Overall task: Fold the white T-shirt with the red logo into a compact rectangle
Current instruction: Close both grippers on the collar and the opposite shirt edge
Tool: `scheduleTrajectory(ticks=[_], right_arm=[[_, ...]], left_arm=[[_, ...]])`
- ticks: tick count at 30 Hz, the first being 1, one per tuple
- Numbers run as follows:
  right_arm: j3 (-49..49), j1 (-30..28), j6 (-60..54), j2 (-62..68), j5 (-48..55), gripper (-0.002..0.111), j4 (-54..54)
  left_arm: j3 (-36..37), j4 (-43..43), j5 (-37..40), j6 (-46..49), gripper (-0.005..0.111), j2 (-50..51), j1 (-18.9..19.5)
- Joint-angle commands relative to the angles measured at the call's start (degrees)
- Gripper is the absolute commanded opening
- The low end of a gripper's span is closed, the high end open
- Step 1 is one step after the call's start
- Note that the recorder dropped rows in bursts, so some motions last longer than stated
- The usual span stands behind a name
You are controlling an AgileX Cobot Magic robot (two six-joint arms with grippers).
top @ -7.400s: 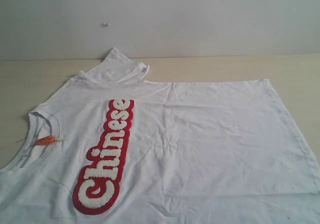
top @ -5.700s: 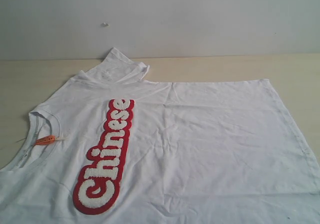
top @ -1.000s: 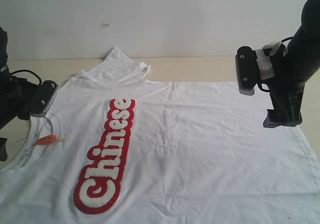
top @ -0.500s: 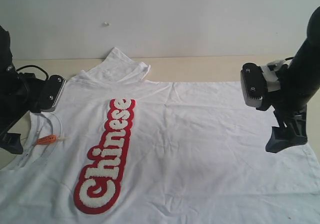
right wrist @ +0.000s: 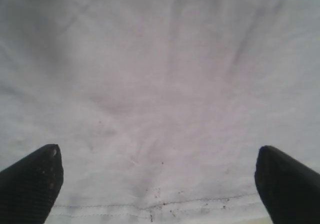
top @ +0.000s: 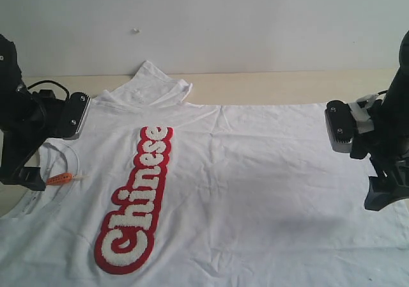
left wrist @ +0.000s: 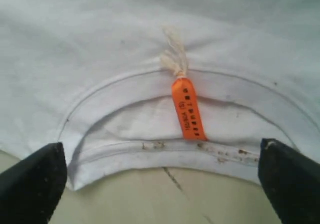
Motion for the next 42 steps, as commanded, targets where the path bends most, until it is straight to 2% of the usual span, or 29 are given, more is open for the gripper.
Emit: scheduleTrajectory(ticks=[1, 8, 22, 27, 31, 36, 42], right_arm=[[-0.3, -0.3, 0.6, 1.5, -2.9, 0.102, -0.6], [-0.3, -0.3, 0.4, 2.8, -7.5, 0.102, -1.6], [-0.3, -0.3, 0.2, 5.9, -7.7, 0.102, -1.8], [-0.3, -0.3, 0.2, 5.9, -8.4, 0.102, -2.1], [-0.3, -0.3, -0.8, 5.9, -8.6, 0.102, -2.1], [-0.3, -0.3, -1.2, 5.9, -9.0, 0.102, -2.2], [-0.3, -0.3, -1.3, 5.9, -9.0, 0.102, -3.1]], left_arm=[[0.1, -1.9, -2.1, 0.2, 0.105, 1.9, 0.0], [0.1, -2.3, -2.9, 0.2, 0.105, 4.2, 0.0], [0.1, -4.8, -3.8, 0.2, 0.105, 6.7, 0.0], [0.0, -5.5, -0.2, 0.0, 0.105, 6.9, 0.2], [-2.0, -6.2, 6.0, -1.9, 0.105, 6.6, 0.5], [-4.0, -7.6, 6.4, -6.2, 0.105, 3.9, 1.7], [-4.0, -7.7, 7.1, -6.3, 0.105, 3.6, 3.7]])
